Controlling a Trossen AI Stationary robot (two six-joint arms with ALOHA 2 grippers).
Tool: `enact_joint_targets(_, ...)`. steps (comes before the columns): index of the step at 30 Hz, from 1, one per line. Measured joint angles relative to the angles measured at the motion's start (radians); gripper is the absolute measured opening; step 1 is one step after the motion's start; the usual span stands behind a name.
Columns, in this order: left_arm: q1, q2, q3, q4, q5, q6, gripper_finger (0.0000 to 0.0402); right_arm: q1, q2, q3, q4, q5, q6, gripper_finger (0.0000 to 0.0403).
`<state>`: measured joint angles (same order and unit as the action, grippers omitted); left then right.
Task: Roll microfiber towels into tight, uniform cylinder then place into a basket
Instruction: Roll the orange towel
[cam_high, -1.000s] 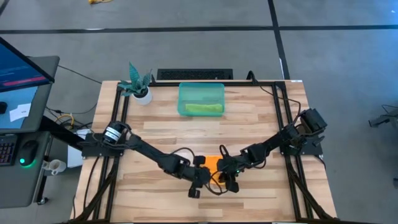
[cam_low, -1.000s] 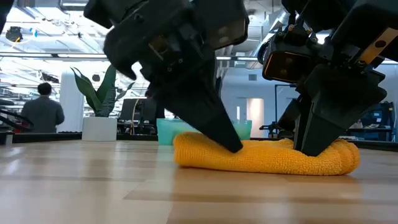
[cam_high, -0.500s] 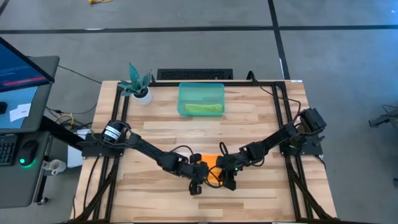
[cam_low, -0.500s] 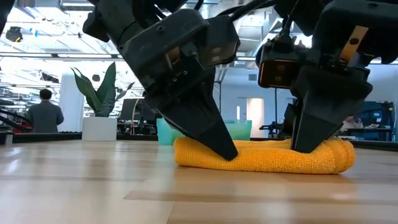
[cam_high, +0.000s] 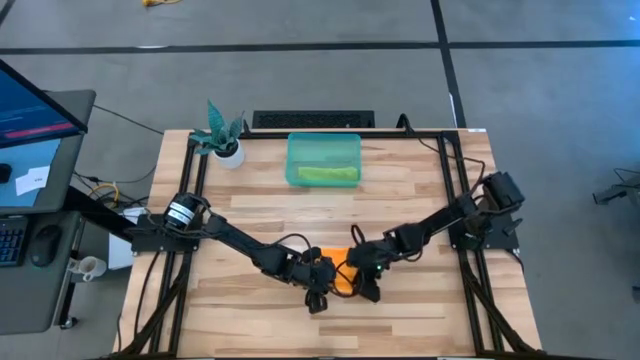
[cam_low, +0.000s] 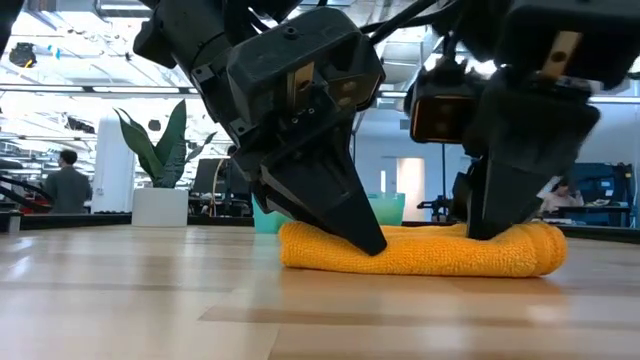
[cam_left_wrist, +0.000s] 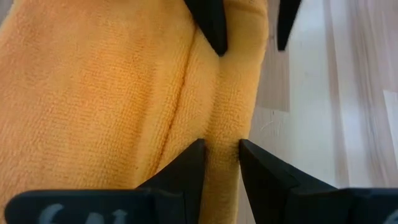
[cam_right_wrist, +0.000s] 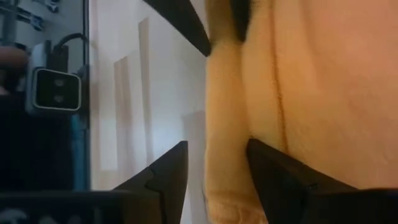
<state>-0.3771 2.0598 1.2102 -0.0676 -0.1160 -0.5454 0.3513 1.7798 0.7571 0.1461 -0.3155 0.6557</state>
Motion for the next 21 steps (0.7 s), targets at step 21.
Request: enact_joint_targets(21, -0.002, 0.002, -0.002, -0.001, -0.012, -0.035, 0.0098, 0.287, -0.374, -0.003, -0.372, 0.641, -0.236, 0.0189)
